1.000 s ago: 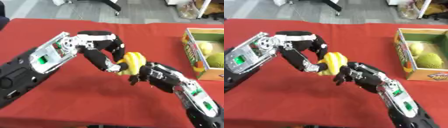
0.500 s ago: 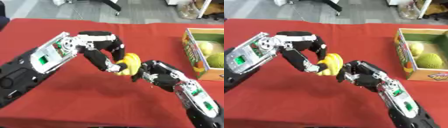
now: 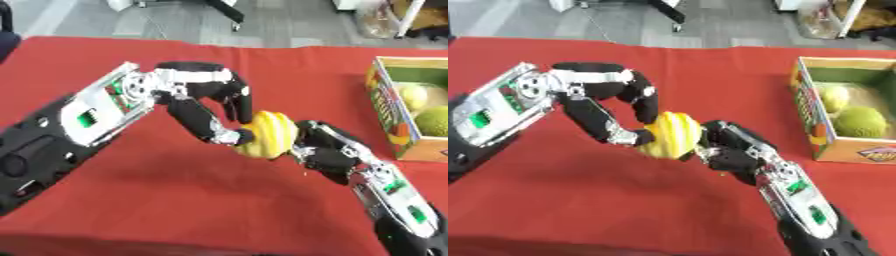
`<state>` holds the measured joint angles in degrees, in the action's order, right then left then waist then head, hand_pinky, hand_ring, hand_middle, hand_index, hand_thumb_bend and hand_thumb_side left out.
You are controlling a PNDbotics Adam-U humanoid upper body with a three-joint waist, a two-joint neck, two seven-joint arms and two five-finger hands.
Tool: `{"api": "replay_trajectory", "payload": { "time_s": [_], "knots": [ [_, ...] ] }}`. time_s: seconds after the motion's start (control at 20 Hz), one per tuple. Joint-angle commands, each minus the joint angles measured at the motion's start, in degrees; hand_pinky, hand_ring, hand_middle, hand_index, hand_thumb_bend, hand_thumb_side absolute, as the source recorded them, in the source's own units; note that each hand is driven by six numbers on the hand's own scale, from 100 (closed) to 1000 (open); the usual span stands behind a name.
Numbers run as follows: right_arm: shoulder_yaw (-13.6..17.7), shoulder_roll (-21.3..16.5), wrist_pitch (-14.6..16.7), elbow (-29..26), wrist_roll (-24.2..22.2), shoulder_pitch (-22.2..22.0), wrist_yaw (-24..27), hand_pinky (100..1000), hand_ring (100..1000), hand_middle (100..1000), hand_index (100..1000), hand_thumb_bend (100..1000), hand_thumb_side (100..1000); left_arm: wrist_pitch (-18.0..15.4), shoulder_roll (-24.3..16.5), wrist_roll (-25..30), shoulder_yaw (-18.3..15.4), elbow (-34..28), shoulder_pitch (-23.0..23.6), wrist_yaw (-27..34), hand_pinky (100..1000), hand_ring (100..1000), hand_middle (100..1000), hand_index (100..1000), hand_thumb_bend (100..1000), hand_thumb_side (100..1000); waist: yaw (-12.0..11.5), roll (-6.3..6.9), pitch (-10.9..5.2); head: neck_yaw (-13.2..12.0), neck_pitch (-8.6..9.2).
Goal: Pick up the objects with one hand, pass them to the other hand, and then place them into the box on the other side of the table.
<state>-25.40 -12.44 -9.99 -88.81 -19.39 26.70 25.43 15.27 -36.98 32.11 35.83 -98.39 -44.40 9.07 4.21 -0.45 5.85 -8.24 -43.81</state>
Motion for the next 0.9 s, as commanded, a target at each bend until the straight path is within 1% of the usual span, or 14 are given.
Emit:
{"api": "replay_trajectory", "payload": {
  "time_s": [0.05, 0.1, 0.15, 0.2, 0.3, 0.45, 0.6, 0.65, 0.8, 0.85, 0.9],
  "knots": [
    [0.3, -0.8, -0.3, -0.7, -0.3, 0.8, 0.1, 652, 628, 433, 471, 121, 289, -0.2, -1.4, -0.3, -1.1, -0.3, -0.8, 0.1, 678, 636, 520, 494, 156, 157, -0.1, 0.77, -1.35, -0.2, -0.31],
    [0.2, -0.8, -0.4, -0.8, -1.2, 0.7, 0.3, 657, 641, 448, 510, 139, 355, -0.2, -1.4, -0.6, -1.2, -0.4, -0.8, 0.1, 677, 632, 514, 487, 133, 150, -0.1, 0.77, -1.35, -0.2, -0.31],
    [0.1, -0.8, -0.4, -0.9, -2.5, 0.8, 0.6, 661, 652, 459, 548, 188, 398, -0.2, -1.5, -0.9, -1.1, -0.4, -0.8, 0.1, 676, 629, 510, 484, 120, 147, -0.1, 0.78, -1.35, -0.3, -0.31],
    [0.1, -0.8, -0.3, -1.0, -3.7, 0.8, 0.8, 662, 653, 460, 551, 195, 403, -0.1, -1.5, -1.1, -1.1, -0.4, -0.8, 0.1, 675, 628, 510, 483, 118, 147, -0.1, 0.79, -1.35, -0.3, -0.31],
    [0.1, -0.8, 0.0, -1.1, -5.7, 0.8, 1.2, 668, 667, 473, 594, 240, 445, -0.1, -1.4, -1.3, -1.0, -0.4, -0.8, 0.2, 673, 624, 505, 478, 103, 142, -0.1, 0.80, -1.35, -0.2, -0.31],
    [0.2, -0.9, 0.3, -1.4, -8.1, 0.9, 2.2, 670, 671, 477, 604, 249, 455, 0.0, -1.4, -1.7, -1.0, -0.4, -0.8, 0.2, 670, 620, 502, 475, 106, 139, 0.0, 0.80, -1.35, -0.2, -0.31],
    [0.3, -0.9, 0.4, -1.4, -8.8, 1.0, 2.5, 670, 671, 477, 604, 249, 455, 0.1, -1.4, -1.9, -1.0, -0.5, -0.8, 0.3, 670, 620, 502, 475, 106, 139, 0.0, 0.80, -1.35, -0.2, -0.31],
    [0.1, -0.8, 0.7, -1.8, -9.6, 1.0, 2.9, 681, 694, 498, 657, 305, 492, 0.1, -1.4, -2.0, -1.0, -0.5, -0.8, 0.2, 666, 614, 497, 470, 109, 134, -0.1, 0.79, -1.35, -0.2, -0.31],
    [-0.1, -0.9, 1.5, -2.4, -13.2, 1.0, 5.1, 691, 714, 517, 699, 350, 500, 0.3, -1.4, -2.4, -1.0, -0.4, -0.8, 0.2, 666, 613, 497, 469, 105, 132, -0.1, 0.77, -1.36, -0.3, -0.31],
    [-0.1, -0.9, 1.8, -2.4, -14.4, 0.9, 5.7, 697, 724, 527, 723, 367, 487, 0.3, -1.4, -2.4, -1.0, -0.4, -0.8, 0.2, 666, 613, 497, 469, 104, 132, -0.1, 0.77, -1.36, -0.3, -0.31],
    [-0.1, -1.0, 2.1, -2.4, -15.7, 0.9, 6.4, 698, 725, 528, 725, 369, 485, 0.3, -1.4, -2.4, -1.0, -0.5, -0.8, 0.2, 666, 613, 497, 469, 103, 132, -0.1, 0.77, -1.37, -0.3, -0.31]
  ]
}}
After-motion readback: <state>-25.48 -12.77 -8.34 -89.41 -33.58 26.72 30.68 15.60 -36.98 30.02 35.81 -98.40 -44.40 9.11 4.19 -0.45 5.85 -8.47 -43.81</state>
